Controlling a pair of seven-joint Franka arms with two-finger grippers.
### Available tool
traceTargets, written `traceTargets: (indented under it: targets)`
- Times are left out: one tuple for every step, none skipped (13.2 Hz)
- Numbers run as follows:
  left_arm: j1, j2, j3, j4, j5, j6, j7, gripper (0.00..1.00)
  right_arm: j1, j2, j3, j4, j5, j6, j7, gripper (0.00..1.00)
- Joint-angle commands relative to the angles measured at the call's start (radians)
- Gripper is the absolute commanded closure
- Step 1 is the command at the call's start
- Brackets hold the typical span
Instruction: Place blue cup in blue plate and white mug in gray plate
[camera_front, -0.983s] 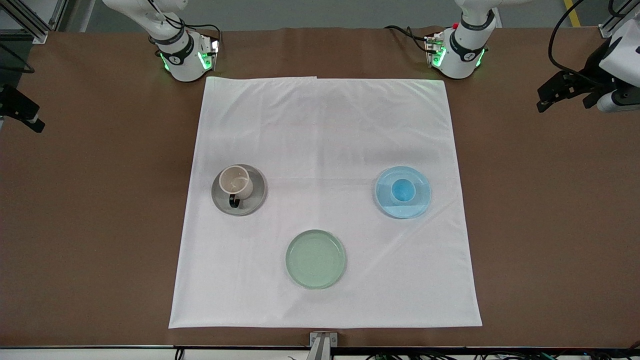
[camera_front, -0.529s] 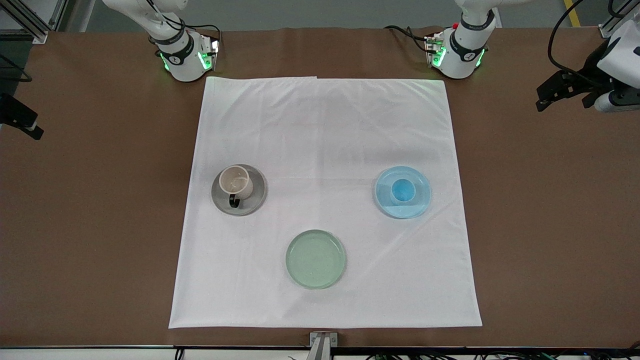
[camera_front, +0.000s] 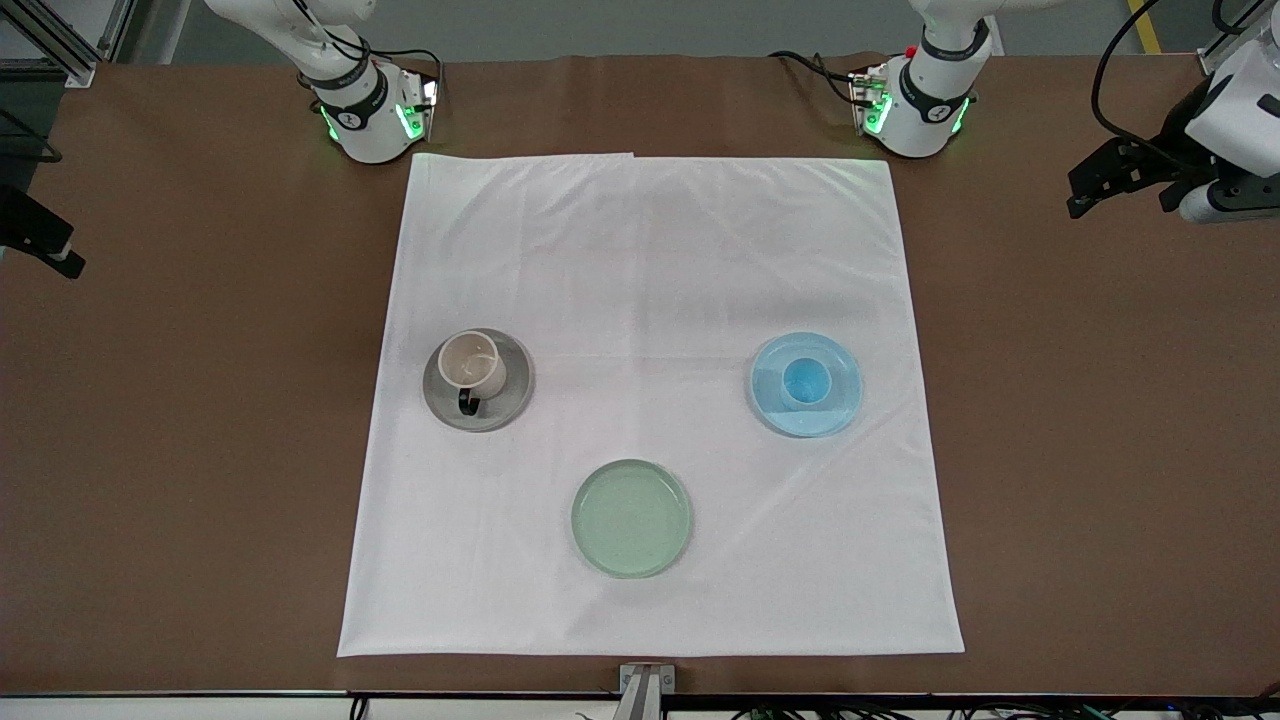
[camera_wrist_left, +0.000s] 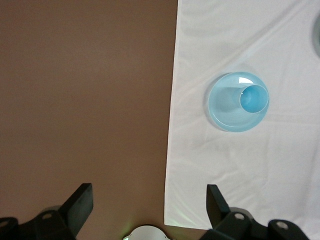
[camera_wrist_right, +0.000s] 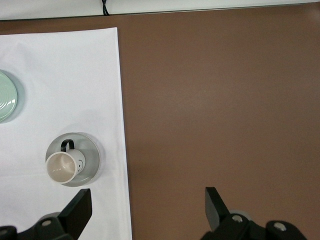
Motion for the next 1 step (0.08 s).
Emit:
traceTargets:
  targets:
    - [0.001, 0.009, -0.001, 0.022, -0.015, -0.021, 0.021, 0.00, -0.016, 0.005, 0.009, 0.017, 0.010, -0.010, 0.004, 0.00]
